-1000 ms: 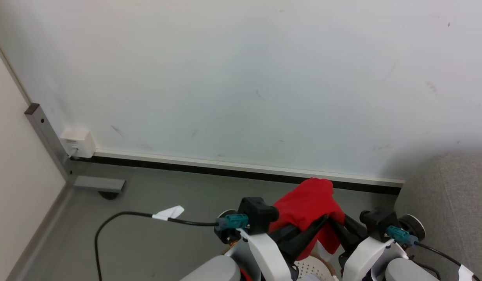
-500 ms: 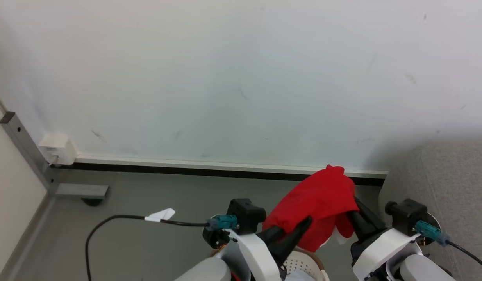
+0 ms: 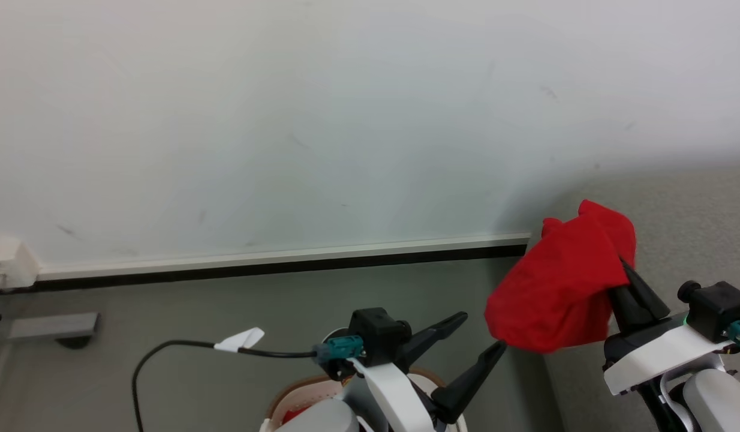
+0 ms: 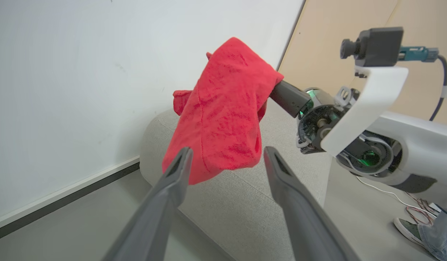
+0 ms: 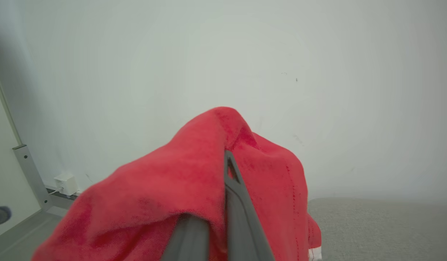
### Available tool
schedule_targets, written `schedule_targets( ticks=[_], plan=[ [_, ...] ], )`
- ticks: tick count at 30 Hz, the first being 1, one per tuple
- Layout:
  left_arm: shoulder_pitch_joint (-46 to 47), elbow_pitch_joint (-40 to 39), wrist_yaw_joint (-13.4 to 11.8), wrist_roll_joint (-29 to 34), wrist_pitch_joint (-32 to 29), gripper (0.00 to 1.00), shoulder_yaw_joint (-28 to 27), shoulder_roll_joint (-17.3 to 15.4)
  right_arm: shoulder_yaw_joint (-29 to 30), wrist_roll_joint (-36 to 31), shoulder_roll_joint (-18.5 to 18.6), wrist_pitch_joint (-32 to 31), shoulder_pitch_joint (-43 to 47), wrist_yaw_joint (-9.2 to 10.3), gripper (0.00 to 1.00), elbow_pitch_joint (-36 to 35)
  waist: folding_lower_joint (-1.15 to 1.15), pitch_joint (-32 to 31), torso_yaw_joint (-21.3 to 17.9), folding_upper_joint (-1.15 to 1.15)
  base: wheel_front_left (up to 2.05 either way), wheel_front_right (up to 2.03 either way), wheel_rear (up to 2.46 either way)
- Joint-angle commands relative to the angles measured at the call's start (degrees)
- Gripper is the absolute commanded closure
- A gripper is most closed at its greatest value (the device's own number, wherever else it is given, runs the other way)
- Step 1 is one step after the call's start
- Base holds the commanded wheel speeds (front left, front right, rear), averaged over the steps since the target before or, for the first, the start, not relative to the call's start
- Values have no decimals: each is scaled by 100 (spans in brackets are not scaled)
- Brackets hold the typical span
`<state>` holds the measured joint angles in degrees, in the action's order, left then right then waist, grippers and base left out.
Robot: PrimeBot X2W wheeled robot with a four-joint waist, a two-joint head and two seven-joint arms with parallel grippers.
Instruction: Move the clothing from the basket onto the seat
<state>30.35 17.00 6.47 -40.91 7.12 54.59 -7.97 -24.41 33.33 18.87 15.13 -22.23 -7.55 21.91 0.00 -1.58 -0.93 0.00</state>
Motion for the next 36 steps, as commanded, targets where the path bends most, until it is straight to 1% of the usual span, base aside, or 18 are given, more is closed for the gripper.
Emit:
schedule_targets(
  ticks=[1,7,12,17,21,25,29,33,36],
  plan=[
    [-13,-20,-43,-1,47,0,-27,-50,51,-70,50,1,57,12,100,-54,0,61,-284,0,0,0,0],
    [66,-50,-116,172,245,0,-60,-174,320,-199,266,2,176,12,100,-333,0,130,-1006,0,0,0,0],
    [124,-14,-218,297,465,0,-153,-211,507,-341,433,2,363,12,100,-529,0,221,-1605,0,0,0,0],
    [210,148,-283,464,607,0,-174,-295,718,-388,444,2,567,12,100,-741,0,332,-2122,0,0,0,0],
    [261,318,-331,640,692,0,-171,-332,850,-307,341,2,724,12,100,-898,0,420,-2457,0,0,0,0],
    [312,478,-307,719,746,0,-196,-300,1003,-227,289,1,802,12,100,-1027,0,533,-2670,0,0,0,0],
    [364,585,-255,770,770,0,-219,-266,1099,-259,270,2,832,12,100,-1146,0,632,-2789,0,0,0,0],
    [460,626,-223,833,792,0,-236,-253,1228,-305,240,2,769,12,100,-1250,0,796,-2823,0,0,0,0],
    [598,591,-190,888,775,0,-206,-277,1408,-232,259,2,634,12,100,-1305,0,1025,-2767,0,0,0,0]
  ],
)
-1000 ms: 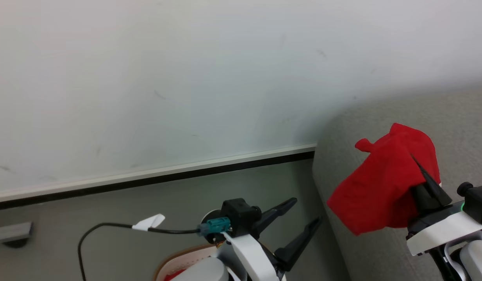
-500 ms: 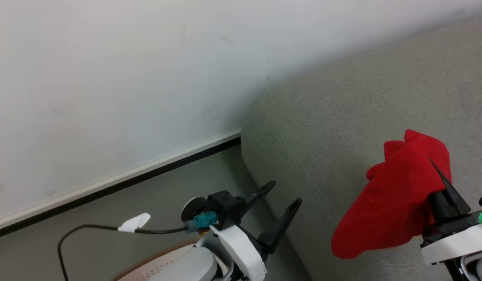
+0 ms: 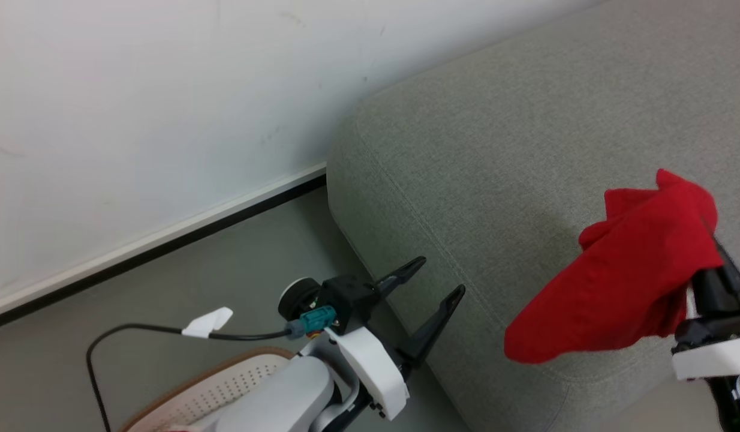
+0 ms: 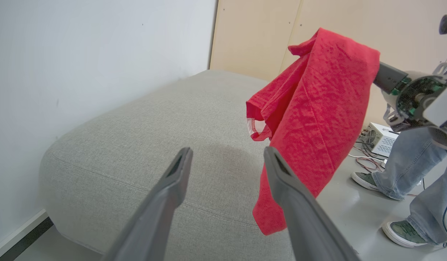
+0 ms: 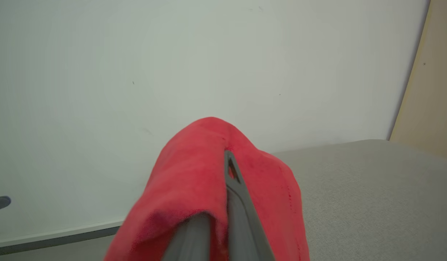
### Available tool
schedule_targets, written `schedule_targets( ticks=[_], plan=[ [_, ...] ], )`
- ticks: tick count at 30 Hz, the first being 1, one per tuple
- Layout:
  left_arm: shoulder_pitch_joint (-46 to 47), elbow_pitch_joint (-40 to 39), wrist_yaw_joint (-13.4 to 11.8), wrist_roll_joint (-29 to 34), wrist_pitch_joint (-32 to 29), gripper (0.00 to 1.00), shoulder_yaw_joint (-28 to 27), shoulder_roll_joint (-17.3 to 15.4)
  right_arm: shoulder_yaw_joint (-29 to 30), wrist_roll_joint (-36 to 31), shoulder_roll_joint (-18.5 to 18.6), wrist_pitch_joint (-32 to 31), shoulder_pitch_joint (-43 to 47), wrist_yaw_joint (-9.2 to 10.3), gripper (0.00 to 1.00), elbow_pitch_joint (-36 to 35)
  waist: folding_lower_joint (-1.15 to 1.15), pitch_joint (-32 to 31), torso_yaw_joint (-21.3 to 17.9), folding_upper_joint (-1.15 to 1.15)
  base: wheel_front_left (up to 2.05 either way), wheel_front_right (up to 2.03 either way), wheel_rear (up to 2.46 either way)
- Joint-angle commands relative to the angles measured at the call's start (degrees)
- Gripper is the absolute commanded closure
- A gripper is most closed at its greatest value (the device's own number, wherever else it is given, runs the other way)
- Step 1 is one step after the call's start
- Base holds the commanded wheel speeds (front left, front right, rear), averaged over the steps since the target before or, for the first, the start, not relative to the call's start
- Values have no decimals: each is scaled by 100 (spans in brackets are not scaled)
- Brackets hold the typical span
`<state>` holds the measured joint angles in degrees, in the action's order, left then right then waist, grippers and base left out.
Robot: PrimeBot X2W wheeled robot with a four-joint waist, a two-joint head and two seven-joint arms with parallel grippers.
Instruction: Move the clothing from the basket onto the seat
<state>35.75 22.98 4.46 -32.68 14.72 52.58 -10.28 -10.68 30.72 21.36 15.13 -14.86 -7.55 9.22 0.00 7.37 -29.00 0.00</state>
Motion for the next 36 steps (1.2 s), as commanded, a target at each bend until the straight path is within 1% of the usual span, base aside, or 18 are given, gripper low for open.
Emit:
schedule_targets(
  ticks=[1,3,5,6,8,9,14,18,21,24,27,31,34,36],
  plan=[
    [104,-32,18,69,-11,0,-1,-67,120,187,-62,2,-154,12,100,-63,0,220,68,0,0,0,0],
    [196,-75,40,85,-78,0,8,-145,270,364,-49,1,-263,12,100,-12,0,399,138,0,0,0,0],
    [299,-144,52,122,-172,0,23,-212,424,692,-81,1,-444,12,100,64,0,607,225,0,0,0,0],
    [354,-190,55,145,-236,0,39,-243,483,715,10,1,-538,12,100,132,0,728,279,0,0,0,0],
    [499,-298,51,224,-390,0,63,-314,602,931,38,2,-777,12,100,220,0,1009,402,0,0,0,0],
    [580,-359,46,253,-485,0,78,-353,644,875,159,1,-879,12,100,311,0,1172,473,0,0,0,0],
    [885,-726,48,356,-800,0,104,-540,905,1059,400,2,-1599,12,100,696,0,1834,795,0,0,0,0],
    [995,-926,-1,393,-932,0,84,-665,1095,1401,676,2,-2195,12,100,1100,0,2181,1024,0,0,0,0],
    [1056,-1041,-35,437,-996,0,91,-702,1139,1627,975,2,-2634,12,100,1388,0,2390,1225,0,0,0,0],
    [1124,-1141,-86,460,-1045,0,76,-737,1063,1794,1262,-112,-3046,12,100,1726,0,2576,1400,0,0,0,0],
    [1171,-1207,-127,475,-1088,0,68,-756,964,1861,1560,-445,-3467,12,100,2154,0,2719,1556,0,0,0,0],
    [1219,-1258,-160,472,-1066,0,39,-784,623,1688,1913,-872,-3951,12,100,2605,0,2896,1705,0,0,0,0],
    [1198,-1236,-174,460,-1006,0,43,-780,375,1648,2028,-1202,-4193,12,100,3000,0,2952,1762,0,0,0,0],
    [1186,-1199,-170,438,-970,0,51,-757,184,1711,2062,-1543,-4291,12,100,3257,0,2963,1798,0,0,0,0]
  ],
)
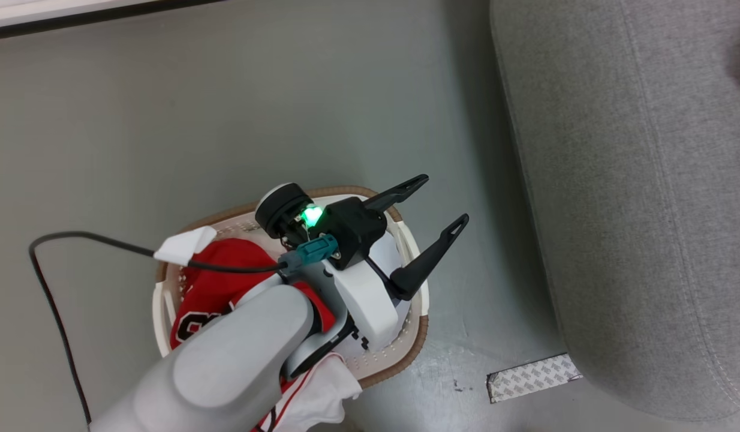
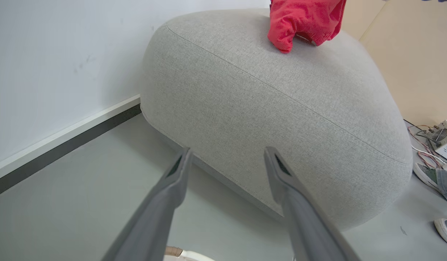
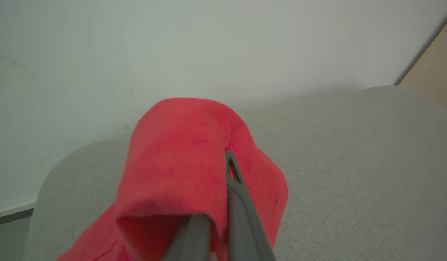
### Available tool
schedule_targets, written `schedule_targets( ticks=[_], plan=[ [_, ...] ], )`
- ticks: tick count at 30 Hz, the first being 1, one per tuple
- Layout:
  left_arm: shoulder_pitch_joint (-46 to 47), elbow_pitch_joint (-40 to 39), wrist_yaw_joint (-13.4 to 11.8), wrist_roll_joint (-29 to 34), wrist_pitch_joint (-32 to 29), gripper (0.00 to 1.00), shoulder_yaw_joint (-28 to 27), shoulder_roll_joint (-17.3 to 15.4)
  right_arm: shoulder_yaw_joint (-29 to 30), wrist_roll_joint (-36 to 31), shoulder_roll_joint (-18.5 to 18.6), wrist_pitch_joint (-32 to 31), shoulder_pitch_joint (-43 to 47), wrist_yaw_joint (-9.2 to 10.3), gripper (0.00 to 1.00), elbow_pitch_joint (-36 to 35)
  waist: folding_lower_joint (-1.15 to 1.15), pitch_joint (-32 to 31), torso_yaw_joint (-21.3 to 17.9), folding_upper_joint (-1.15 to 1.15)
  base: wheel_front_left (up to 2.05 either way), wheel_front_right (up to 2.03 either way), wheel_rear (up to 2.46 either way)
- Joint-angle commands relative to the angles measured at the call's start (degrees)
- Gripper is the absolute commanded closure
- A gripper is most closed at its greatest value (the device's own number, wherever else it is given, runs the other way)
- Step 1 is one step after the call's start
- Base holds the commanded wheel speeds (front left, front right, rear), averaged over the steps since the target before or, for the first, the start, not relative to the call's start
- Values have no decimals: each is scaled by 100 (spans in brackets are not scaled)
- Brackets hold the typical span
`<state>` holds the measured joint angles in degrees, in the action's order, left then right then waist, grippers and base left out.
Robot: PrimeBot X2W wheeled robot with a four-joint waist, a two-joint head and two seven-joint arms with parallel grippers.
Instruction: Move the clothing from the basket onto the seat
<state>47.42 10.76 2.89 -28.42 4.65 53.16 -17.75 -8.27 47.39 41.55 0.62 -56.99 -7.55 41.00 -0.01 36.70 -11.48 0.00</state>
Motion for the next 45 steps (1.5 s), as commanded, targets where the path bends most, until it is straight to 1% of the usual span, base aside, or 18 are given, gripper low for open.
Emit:
schedule_targets(
  ticks=[1,5,6,7,8,9,11,12,16,19,21,24,30,34,36,41,45],
  plan=[
    [22,39,-16,-5,57,0,-9,3,-162,91,54,-261,-115,12,100,164,1,35,62,0,0,0,0],
    [42,97,-26,-35,117,0,-25,13,-525,282,65,-966,-172,12,100,506,1,42,90,0,0,0,0],
    [42,97,-26,-35,117,0,-25,13,-525,282,65,-966,-172,12,100,506,1,42,90,0,0,0,0],
    [38,113,-26,-42,117,0,-25,16,-614,310,80,-1123,-175,12,100,566,1,40,94,0,0,0,0],
    [32,128,-25,-51,134,0,-18,21,-694,335,93,-1226,-191,12,86,609,1,34,95,0,0,0,0],
    [28,147,-22,-62,148,0,-17,24,-758,360,101,-1289,-211,12,56,637,1,24,95,0,0,0,0],
    [5,198,-14,-90,187,0,-15,35,-906,440,80,-1431,-173,12,13,673,1,-28,92,0,0,0,0],
    [-10,225,-18,-110,195,0,-17,48,-975,449,101,-1464,-155,12,0,673,1,-63,89,0,0,0,0],
    [-85,364,-6,-159,304,0,-11,103,-1269,466,167,-1426,-15,12,0,632,1,-307,78,0,0,0,0],
    [-209,534,3,-254,435,0,-27,138,-1566,399,249,-1496,141,12,0,586,1,-652,45,0,0,0,0],
    [-301,637,-34,-340,544,0,-74,144,-1725,419,282,-1469,193,12,0,464,1,-883,-3,0,0,0,0],
    [-499,786,-72,-454,663,0,-155,132,-2010,386,365,-1458,350,12,0,213,1,-1265,-68,0,0,0,0],
    [-862,977,-178,-713,915,0,-387,171,-2358,513,632,-1295,551,12,0,-540,1,-2064,-80,0,0,0,0],
    [-1072,1028,-273,-819,1002,0,-608,175,-2467,537,803,-1133,709,12,0,-1015,1,-2535,2,0,0,0,0],
    [-1174,1031,-327,-845,1022,0,-752,146,-2557,422,866,-1065,818,12,0,-1244,1,-2734,54,0,0,0,0],
    [-1437,1023,-474,-913,1049,0,-1174,26,-2429,334,704,-605,1155,12,0,-1815,1,-3136,215,0,0,0,0],
    [-1704,910,-615,-772,1050,0,-1658,-112,-2080,185,522,-166,1609,12,0,-2137,1,-3377,398,0,0,0,0]
  ],
)
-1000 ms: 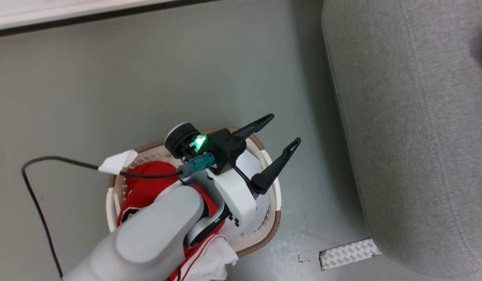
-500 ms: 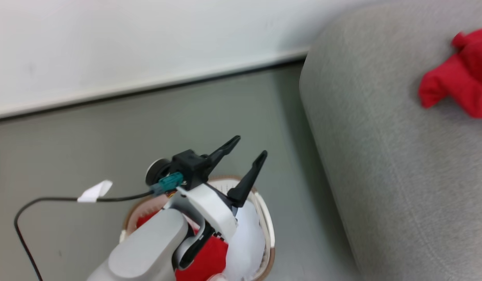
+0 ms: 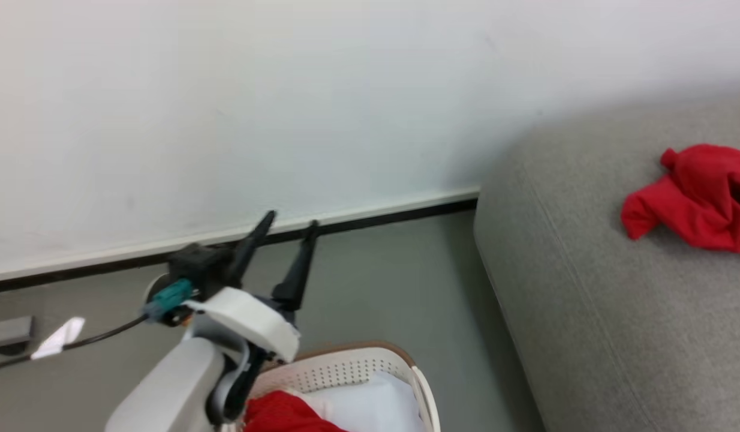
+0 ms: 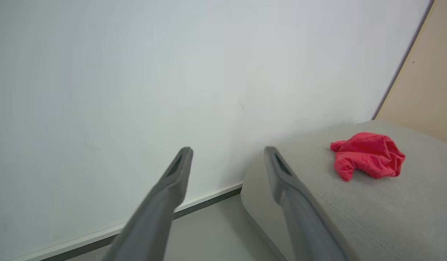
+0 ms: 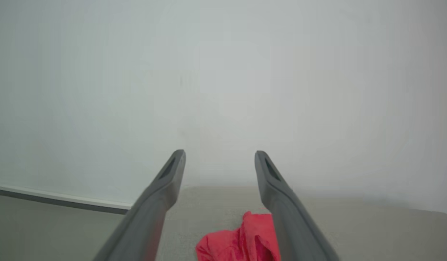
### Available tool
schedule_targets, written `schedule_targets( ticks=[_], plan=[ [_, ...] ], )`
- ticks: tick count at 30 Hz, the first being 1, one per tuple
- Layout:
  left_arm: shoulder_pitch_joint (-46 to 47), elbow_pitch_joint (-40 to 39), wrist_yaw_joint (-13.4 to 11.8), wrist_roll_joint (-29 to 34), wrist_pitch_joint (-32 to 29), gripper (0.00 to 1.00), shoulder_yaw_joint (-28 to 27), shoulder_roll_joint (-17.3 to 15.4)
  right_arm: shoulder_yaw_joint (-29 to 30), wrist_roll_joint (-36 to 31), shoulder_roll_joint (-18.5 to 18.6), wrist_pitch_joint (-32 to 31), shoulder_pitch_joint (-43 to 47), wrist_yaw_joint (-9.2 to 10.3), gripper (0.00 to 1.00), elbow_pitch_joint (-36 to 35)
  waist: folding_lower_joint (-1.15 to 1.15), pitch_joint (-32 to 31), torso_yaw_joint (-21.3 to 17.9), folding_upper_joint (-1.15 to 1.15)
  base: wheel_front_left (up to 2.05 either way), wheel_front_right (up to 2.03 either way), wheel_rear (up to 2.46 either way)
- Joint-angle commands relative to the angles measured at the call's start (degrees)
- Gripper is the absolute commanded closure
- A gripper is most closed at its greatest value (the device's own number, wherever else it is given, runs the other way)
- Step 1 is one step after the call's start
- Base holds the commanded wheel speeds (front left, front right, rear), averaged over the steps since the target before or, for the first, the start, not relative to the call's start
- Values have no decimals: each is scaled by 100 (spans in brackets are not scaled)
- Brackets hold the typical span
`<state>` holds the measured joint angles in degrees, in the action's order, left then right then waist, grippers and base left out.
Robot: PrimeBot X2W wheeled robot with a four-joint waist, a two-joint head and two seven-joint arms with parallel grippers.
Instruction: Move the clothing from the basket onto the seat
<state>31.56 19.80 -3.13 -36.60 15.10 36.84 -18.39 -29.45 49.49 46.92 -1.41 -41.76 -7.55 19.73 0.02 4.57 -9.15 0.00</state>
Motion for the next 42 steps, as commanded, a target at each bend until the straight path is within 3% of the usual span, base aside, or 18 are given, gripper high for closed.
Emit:
schedule_targets(
  ticks=[1,6,12,23,33,42],
  plan=[
    [-201,-37,-47,76,4,0,-149,-76,167,-86,-103,156,217,12,0,-100,-2,-215,210,0,0,0,0],
    [-684,-208,-222,380,5,0,-775,-170,886,-396,-615,716,1166,12,0,-621,-2,-407,453,0,0,0,0],
    [-1395,-405,-373,688,5,0,-1583,14,1633,-1042,-1370,1192,2439,13,0,-1131,-2,-466,657,0,0,0,0],
    [-2352,-560,-172,1360,5,0,-2841,625,2319,-1892,-2814,1629,4172,13,0,-1742,-2,-512,851,0,0,0,0],
    [-2796,-404,69,2150,6,0,-3418,1106,2442,-2635,-3291,1661,4668,13,0,-1940,-2,-545,907,0,0,0,0],
    [-2780,-242,342,2542,6,0,-3695,1334,2445,-2633,-3385,1663,4553,13,0,-1737,-2,-540,895,0,0,0,0]
  ],
)
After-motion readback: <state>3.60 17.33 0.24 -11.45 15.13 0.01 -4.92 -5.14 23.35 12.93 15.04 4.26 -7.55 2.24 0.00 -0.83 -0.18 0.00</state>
